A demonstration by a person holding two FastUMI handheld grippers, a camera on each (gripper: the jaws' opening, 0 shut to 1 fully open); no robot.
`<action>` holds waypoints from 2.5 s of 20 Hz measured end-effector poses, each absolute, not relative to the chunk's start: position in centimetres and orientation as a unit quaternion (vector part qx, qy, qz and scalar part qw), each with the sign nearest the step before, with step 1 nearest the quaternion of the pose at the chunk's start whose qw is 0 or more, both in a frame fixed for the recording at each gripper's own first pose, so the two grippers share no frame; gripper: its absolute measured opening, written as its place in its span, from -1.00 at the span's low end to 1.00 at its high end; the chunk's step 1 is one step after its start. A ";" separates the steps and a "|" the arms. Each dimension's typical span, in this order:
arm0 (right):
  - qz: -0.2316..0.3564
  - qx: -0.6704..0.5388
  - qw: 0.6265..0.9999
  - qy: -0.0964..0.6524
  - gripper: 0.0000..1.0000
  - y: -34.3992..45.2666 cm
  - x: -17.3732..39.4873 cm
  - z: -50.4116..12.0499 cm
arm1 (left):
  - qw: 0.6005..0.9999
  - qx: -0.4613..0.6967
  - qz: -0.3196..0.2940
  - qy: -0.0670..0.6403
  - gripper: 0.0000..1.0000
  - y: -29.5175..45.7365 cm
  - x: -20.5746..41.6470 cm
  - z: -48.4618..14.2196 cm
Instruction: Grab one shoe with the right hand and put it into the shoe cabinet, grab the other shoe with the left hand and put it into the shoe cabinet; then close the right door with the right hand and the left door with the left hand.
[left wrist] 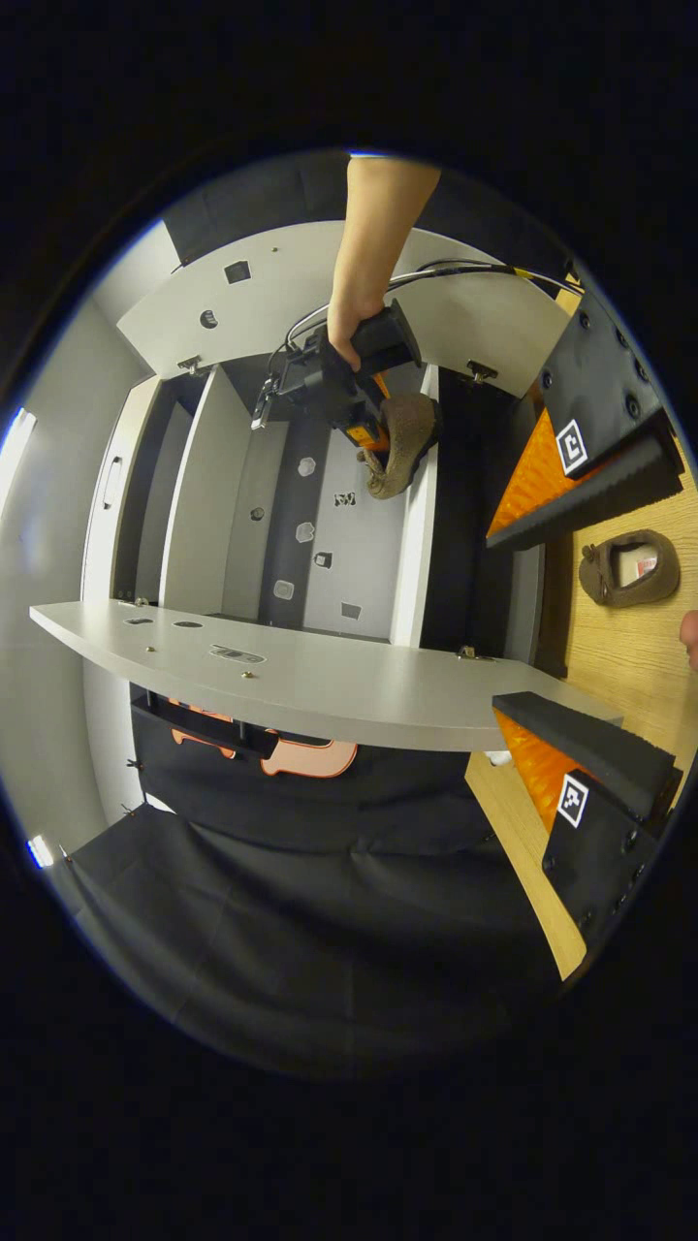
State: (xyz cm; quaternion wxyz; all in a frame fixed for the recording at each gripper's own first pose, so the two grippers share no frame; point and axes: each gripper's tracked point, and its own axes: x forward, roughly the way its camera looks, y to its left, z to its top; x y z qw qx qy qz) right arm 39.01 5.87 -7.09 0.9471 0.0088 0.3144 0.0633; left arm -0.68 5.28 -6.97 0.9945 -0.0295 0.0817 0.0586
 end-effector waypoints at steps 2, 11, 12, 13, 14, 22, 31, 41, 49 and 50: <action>0.042 -0.003 0.944 0.327 0.79 4.6 39.7 -8.6 | 0.994 -0.031 0.051 0.088 0.92 4.7 -0.4 -7.4; 0.088 0.013 0.954 0.285 0.85 6.9 37.8 -6.2 | 0.992 -0.039 0.048 0.106 0.92 4.6 -1.1 -8.5; 0.089 0.011 0.958 0.271 0.85 7.0 37.5 -5.6 | 0.993 -0.038 0.051 0.101 0.92 4.8 -1.1 -8.3; 0.086 0.001 0.965 0.249 0.85 6.9 37.1 -4.8 | 0.993 -0.038 0.053 0.098 0.92 5.0 -1.1 -8.2; 0.087 -0.008 0.969 0.233 0.85 6.9 36.5 -4.0 | 0.993 -0.039 0.053 0.099 0.92 5.0 -1.1 -8.3; 0.088 -0.023 0.993 0.069 0.85 6.2 24.8 4.8 | 0.990 -0.045 0.050 0.124 0.92 4.6 -1.6 -10.5; 0.074 -0.025 0.996 0.051 0.88 5.1 8.9 -0.2 | 0.977 -0.062 -0.013 0.205 0.92 0.5 0.0 -17.5; 0.069 -0.022 0.994 0.082 0.88 2.4 0.4 -4.9 | 0.932 0.002 -0.030 0.361 0.94 0.9 2.7 -33.1; 0.046 -0.038 0.994 0.087 0.89 0.2 -0.5 -4.6 | 0.902 -0.013 -0.001 0.431 0.95 2.7 3.8 -39.0; 0.047 -0.038 0.994 0.088 0.89 0.3 -0.4 -4.6 | 0.906 -0.020 0.001 0.422 0.84 2.7 4.1 -38.5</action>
